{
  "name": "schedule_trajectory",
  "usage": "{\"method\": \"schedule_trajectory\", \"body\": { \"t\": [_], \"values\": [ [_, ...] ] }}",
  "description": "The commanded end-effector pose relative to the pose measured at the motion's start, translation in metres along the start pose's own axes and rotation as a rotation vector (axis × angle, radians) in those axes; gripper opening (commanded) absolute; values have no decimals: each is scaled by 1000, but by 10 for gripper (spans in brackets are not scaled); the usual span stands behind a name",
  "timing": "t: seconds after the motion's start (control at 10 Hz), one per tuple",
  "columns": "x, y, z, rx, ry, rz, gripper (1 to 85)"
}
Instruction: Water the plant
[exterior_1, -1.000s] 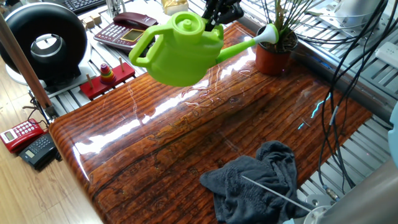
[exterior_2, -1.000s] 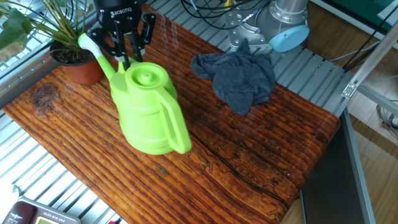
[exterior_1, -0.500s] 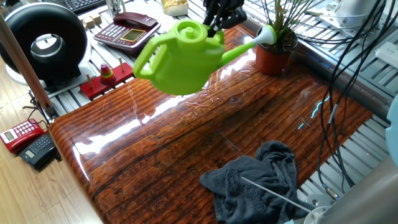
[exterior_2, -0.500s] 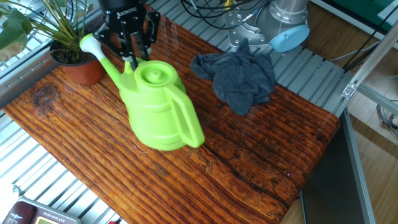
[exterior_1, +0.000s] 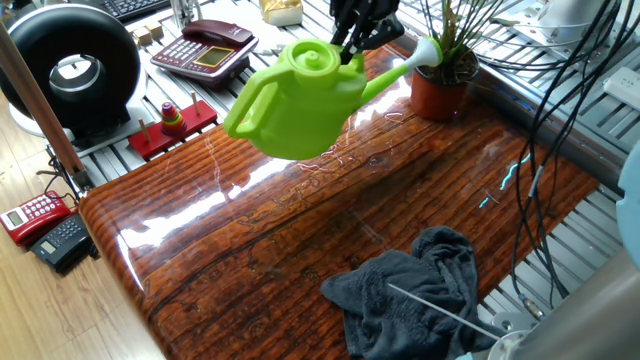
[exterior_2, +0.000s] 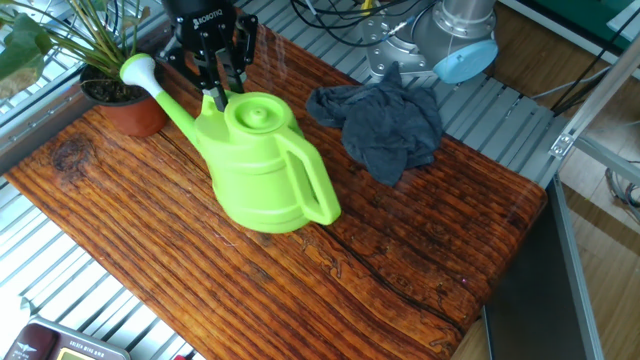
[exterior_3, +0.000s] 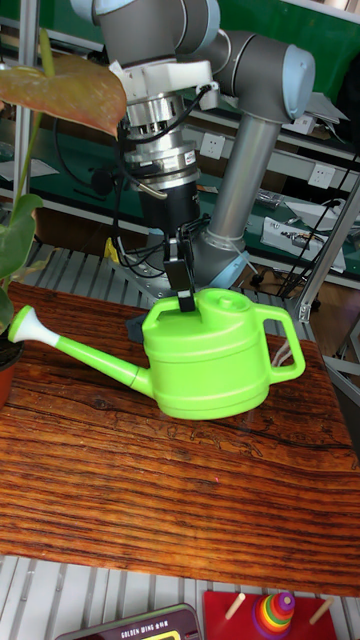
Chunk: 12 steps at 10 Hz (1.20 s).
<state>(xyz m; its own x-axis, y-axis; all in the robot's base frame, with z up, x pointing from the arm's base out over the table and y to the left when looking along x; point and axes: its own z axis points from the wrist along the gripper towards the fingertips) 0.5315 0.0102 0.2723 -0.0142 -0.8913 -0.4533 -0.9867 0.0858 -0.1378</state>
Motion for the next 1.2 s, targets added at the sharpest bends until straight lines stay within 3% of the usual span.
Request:
{"method": "schedule_trajectory", "body": {
  "t": [0.0,0.3,1.1],
  "values": [
    [-2,1,-2,-1,-43,-28,10],
    [7,2,-3,-2,-35,-34,10],
    [6,0,-25,-21,-90,-44,10]
  ]
}}
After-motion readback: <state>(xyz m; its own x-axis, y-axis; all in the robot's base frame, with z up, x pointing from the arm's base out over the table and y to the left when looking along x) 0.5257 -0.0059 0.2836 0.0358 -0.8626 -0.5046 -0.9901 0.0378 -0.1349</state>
